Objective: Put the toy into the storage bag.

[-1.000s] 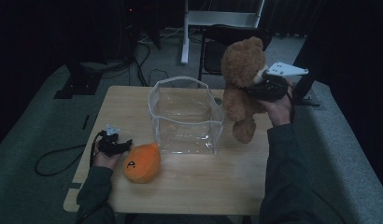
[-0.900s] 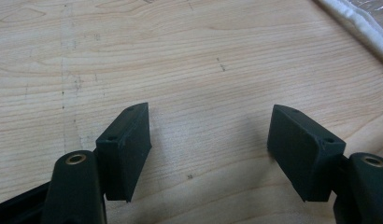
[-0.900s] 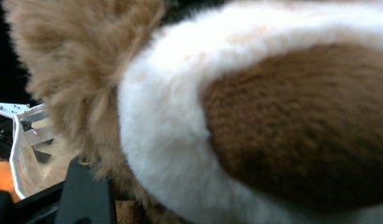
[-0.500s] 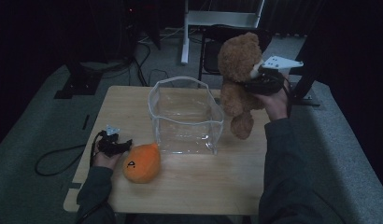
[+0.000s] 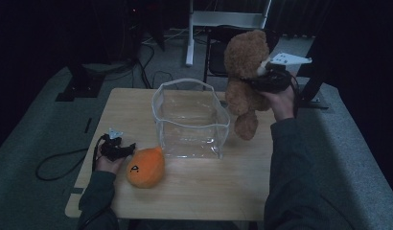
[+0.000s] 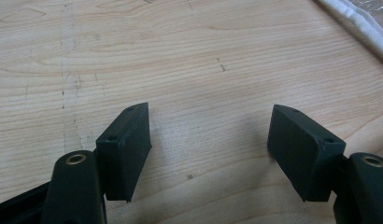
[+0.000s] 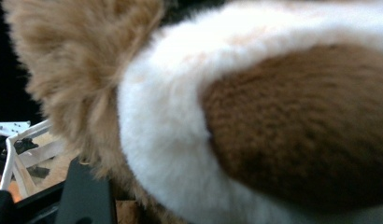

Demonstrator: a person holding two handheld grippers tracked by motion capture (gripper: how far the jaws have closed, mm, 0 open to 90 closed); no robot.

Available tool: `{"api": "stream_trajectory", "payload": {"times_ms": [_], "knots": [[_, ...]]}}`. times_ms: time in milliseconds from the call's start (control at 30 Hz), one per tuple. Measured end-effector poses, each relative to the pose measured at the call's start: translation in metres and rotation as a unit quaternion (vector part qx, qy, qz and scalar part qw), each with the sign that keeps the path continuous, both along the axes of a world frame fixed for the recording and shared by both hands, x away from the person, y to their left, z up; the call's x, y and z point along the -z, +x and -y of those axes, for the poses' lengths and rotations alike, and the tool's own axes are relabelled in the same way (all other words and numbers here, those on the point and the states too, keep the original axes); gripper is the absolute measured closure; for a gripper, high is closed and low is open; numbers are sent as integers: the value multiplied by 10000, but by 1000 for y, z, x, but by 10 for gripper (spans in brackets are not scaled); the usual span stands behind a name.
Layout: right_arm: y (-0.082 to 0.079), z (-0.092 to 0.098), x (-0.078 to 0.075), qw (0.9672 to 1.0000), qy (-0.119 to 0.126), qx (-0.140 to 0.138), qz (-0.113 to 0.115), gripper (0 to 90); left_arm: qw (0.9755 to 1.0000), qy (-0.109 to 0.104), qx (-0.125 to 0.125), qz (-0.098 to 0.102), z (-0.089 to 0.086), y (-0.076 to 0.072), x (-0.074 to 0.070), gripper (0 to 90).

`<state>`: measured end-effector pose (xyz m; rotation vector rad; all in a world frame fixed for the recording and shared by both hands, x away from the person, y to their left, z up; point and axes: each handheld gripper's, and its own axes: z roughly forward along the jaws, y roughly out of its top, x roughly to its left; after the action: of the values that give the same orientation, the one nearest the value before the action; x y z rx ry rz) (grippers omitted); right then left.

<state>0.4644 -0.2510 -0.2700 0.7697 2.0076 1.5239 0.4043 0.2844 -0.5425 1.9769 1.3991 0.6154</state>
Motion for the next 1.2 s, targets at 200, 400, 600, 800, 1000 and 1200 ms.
{"api": "stream_trajectory", "payload": {"times_ms": [200,400,600,800,1000,1200], "knots": [[4,0,-3,9999,104,59,-69,341,10000,1,1,0,0,0,0,306],[7,-2,-8,9999,121,59,-78,341,10000,1,1,-1,0,0,0,306],[11,-4,-13,9998,131,82,-128,341,10000,1,1,-1,0,0,0,306],[12,-7,-16,9998,131,69,-128,341,10000,1,1,-1,0,0,0,306],[11,-12,-21,9999,116,32,-107,341,10000,0,1,-1,0,0,0,306],[12,-14,-25,9999,125,12,-77,341,10000,0,0,0,0,0,0,306]]}}
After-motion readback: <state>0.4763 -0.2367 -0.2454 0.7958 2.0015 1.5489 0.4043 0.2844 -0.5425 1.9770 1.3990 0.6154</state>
